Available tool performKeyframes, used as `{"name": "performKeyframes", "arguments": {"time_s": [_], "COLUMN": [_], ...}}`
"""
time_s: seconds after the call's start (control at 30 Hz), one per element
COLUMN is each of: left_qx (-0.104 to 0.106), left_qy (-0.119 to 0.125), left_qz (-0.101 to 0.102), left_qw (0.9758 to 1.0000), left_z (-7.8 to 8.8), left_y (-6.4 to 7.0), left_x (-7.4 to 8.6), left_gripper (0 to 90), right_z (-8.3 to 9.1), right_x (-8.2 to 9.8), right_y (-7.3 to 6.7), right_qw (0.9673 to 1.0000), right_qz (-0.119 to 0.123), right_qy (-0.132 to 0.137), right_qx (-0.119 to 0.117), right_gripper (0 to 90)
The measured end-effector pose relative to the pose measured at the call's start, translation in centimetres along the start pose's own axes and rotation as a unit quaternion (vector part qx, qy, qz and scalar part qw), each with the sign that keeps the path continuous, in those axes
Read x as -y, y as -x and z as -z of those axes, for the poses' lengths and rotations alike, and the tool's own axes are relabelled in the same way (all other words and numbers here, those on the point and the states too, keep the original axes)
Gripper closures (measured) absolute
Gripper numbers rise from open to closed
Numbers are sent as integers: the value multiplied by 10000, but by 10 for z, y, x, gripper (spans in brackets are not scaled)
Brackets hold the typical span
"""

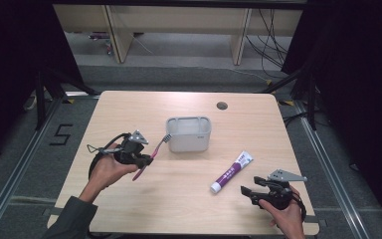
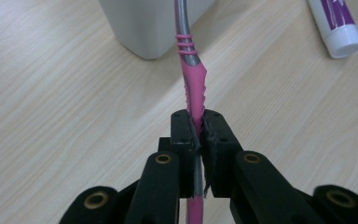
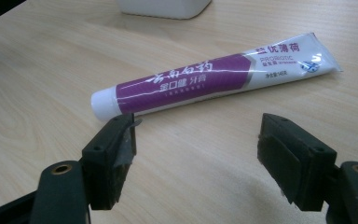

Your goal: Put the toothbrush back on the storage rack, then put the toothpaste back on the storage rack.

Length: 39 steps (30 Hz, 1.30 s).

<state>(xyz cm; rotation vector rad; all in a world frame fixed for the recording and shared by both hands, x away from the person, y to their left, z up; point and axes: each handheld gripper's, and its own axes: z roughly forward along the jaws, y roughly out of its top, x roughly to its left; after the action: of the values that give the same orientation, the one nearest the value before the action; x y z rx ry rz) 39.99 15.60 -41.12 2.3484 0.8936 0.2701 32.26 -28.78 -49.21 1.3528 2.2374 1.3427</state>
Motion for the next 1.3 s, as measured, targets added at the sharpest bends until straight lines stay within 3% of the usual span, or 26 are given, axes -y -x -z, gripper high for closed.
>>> {"name": "performKeyframes", "arguments": {"time_s": [0.1,0.17,0.37,0.4,0.57,0.73,0.8,0.83,1.0,1.07,1.1,1.13,1.23,1.3], "left_qx": [-55,-76,-179,-178,-163,-199,-184,-204,-196,-197,-193,-215,-208,-196], "left_qy": [162,307,698,732,969,1127,1158,1211,1295,1327,1328,1359,1381,1388], "left_qz": [42,86,180,212,303,404,399,424,446,438,433,454,438,438], "left_qw": [9998,9995,9972,9969,9947,9926,9923,9915,9904,9900,9900,9895,9892,9892], "left_z": [5,6,9,10,13,15,15,16,17,17,17,17,18,18], "left_y": [-3,-4,-4,-4,-7,-8,-9,-8,-9,-8,-9,-9,-9,-9], "left_x": [1,3,8,9,11,12,12,11,10,9,8,8,7,6], "left_gripper": [832,832,832,832,832,832,832,832,832,832,832,832,832,831], "right_z": [3,2,2,1,3,3,2,3,3,3,2,2,2,1], "right_x": [-1,0,1,1,1,1,1,1,1,1,1,1,1,1], "right_y": [3,3,4,1,3,4,2,3,2,-1,3,1,3,4], "right_qw": [9996,9998,9997,10000,9999,9999,10000,9999,9999,9999,9998,9999,9997,9999], "right_qz": [219,175,193,-3,110,142,-5,106,117,-58,161,41,238,153], "right_qy": [-79,-54,28,21,-28,-5,-51,-39,-50,-101,-23,-64,-3,-51], "right_qx": [171,75,120,29,76,95,6,95,100,58,114,97,99,43], "right_gripper": [290,290,290,290,290,290,290,290,290,290,290,290,290,290]}}
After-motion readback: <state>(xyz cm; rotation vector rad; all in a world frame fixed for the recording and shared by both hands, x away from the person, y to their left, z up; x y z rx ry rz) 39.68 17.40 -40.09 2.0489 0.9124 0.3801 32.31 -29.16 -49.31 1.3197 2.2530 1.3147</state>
